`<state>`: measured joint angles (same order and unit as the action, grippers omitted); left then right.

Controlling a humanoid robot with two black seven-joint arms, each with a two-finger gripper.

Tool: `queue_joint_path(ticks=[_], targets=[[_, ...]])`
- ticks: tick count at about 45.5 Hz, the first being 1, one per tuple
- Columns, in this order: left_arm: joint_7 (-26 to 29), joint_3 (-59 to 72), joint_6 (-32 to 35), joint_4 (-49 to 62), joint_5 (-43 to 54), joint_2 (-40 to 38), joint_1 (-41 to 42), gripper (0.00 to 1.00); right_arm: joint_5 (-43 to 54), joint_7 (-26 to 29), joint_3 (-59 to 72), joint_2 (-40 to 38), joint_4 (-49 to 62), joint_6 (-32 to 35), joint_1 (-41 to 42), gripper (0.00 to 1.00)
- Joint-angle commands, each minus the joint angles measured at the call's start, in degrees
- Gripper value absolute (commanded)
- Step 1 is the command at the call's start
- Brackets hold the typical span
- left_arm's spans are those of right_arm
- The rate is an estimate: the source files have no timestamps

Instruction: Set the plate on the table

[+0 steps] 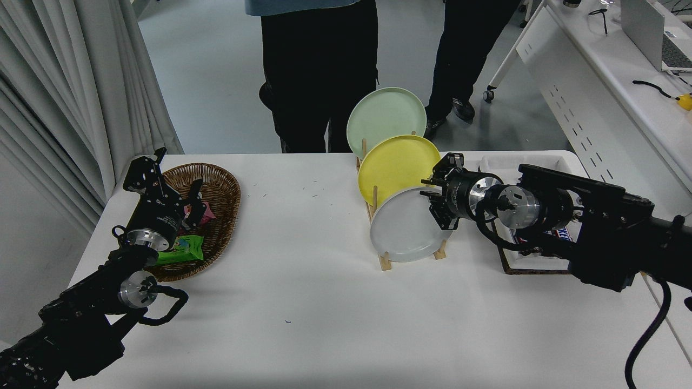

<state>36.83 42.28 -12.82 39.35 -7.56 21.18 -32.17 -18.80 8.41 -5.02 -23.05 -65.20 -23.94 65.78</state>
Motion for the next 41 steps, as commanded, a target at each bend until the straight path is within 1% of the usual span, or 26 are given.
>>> queue_joint_path(ticks=[1, 20, 23, 27, 36, 41], targets=[[0.08, 0.0, -0.01, 0.02, 0.0, 0.0, 0.0, 1.0, 0.08, 0.03, -0.25, 0.03, 0.16, -0.15, -0.04, 0.2], [0.0, 0.0, -0.01, 0.02, 0.0, 0.0, 0.0, 1.0, -0.01, 0.03, -0.25, -0.06, 0.42, -0.15, -0.04, 0.19], [-0.01, 0.0, 0.08, -0.07, 0.0, 0.0, 0.0, 1.0, -0.01, 0.03, -0.25, -0.06, 0.42, -0.15, -0.04, 0.18], [-0.01, 0.0, 0.08, 0.02, 0.0, 0.0, 0.0, 1.0, -0.01, 0.03, -0.25, -0.06, 0.42, -0.15, -0.04, 0.12], [-0.01, 0.0, -0.01, -0.07, 0.0, 0.0, 0.0, 1.0, -0.01, 0.64, -0.34, -0.06, 0.42, -0.06, -0.04, 0.12], [0.08, 0.0, -0.01, -0.07, 0.0, 0.0, 0.0, 1.0, -0.01, 0.64, -0.34, -0.06, 0.42, -0.06, -0.04, 0.07]])
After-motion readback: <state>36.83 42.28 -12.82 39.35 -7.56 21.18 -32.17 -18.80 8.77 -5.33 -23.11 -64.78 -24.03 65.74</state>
